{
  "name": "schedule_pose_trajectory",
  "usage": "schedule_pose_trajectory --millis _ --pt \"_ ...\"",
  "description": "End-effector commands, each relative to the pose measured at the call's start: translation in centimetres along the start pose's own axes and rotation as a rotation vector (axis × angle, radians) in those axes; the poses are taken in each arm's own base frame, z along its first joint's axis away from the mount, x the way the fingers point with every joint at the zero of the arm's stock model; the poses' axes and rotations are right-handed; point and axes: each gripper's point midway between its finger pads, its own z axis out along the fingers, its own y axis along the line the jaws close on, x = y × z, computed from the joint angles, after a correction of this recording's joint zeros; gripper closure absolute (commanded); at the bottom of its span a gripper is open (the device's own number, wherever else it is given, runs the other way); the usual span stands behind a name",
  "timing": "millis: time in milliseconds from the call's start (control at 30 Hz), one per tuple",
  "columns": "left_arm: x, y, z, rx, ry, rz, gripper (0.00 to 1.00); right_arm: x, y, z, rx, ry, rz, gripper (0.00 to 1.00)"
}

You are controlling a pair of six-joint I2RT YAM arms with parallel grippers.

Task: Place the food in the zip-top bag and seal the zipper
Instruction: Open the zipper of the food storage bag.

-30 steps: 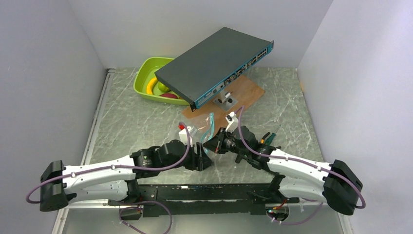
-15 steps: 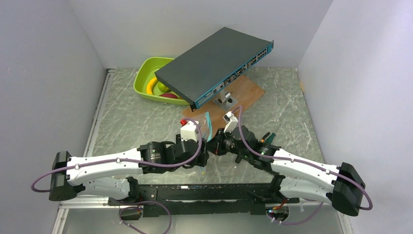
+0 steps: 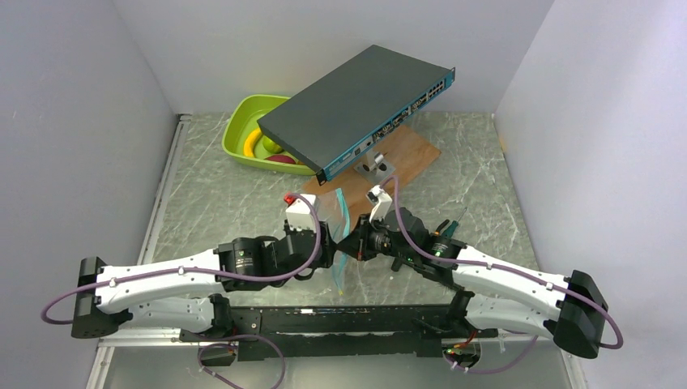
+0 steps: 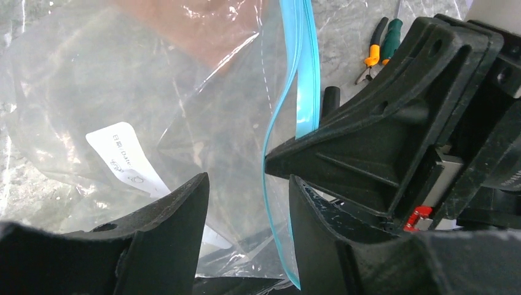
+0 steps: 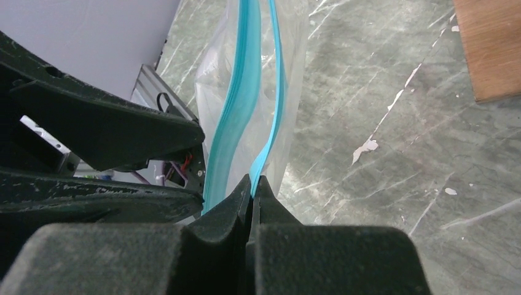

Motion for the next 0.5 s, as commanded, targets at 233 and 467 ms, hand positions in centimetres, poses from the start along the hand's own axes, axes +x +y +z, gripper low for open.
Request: schedule_pose_trajectory --millis 233,467 --pt "-1.6 -0.9 1.2 0.004 -0.09 -0.052 0.51 -0.8 3.4 -0.5 -0.078 0.016 -0.05 1.0" --pt "-2.1 -1.1 1.4 0.001 -0.09 -0.028 0.98 -1.3 2.0 -1.1 0.016 -0.003 -0.079 0.9"
